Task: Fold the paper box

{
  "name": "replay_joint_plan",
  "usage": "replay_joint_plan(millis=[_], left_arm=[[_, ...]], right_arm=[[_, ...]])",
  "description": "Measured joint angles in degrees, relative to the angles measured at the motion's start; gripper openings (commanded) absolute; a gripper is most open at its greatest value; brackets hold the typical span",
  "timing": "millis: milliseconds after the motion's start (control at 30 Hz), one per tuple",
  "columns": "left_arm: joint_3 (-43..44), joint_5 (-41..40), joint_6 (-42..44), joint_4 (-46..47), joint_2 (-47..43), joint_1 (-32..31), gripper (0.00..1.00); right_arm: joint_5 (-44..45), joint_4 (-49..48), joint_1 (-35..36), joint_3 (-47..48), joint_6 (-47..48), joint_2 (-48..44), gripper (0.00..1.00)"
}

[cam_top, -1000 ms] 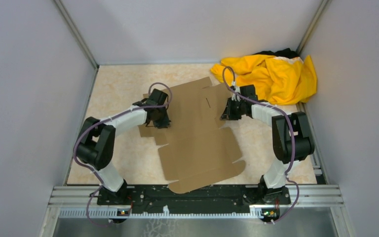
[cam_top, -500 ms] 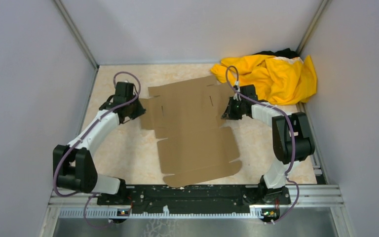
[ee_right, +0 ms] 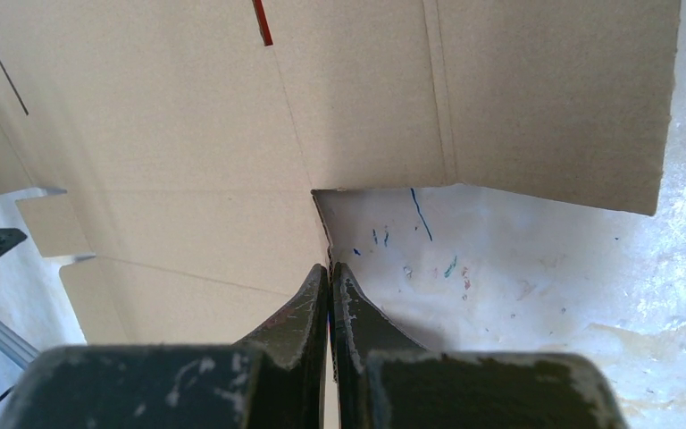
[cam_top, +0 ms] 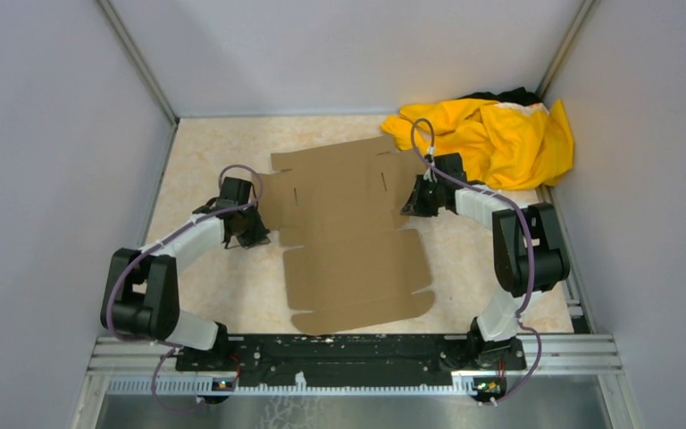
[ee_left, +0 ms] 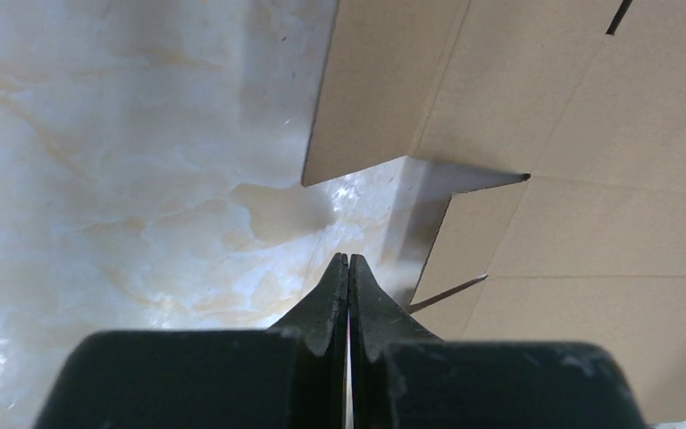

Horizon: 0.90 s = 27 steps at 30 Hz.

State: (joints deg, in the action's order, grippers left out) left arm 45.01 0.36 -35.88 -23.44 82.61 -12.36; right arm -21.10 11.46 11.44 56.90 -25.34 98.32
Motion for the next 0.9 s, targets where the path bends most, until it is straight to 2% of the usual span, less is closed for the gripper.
replay_joint_plan(millis=[233, 900], left_arm=[[0.7, 3.5, -0.5, 4.8, 5.3, -0.2, 0.01], [3.1, 5.7, -0.5, 9.1, 7.1, -0.8, 0.01]], right_arm=[[-0.2, -1.1, 0.0, 0.0, -1.0, 0.0, 0.0], [1.6, -1.4, 4.8, 3.2, -1.9, 1.7, 0.0]])
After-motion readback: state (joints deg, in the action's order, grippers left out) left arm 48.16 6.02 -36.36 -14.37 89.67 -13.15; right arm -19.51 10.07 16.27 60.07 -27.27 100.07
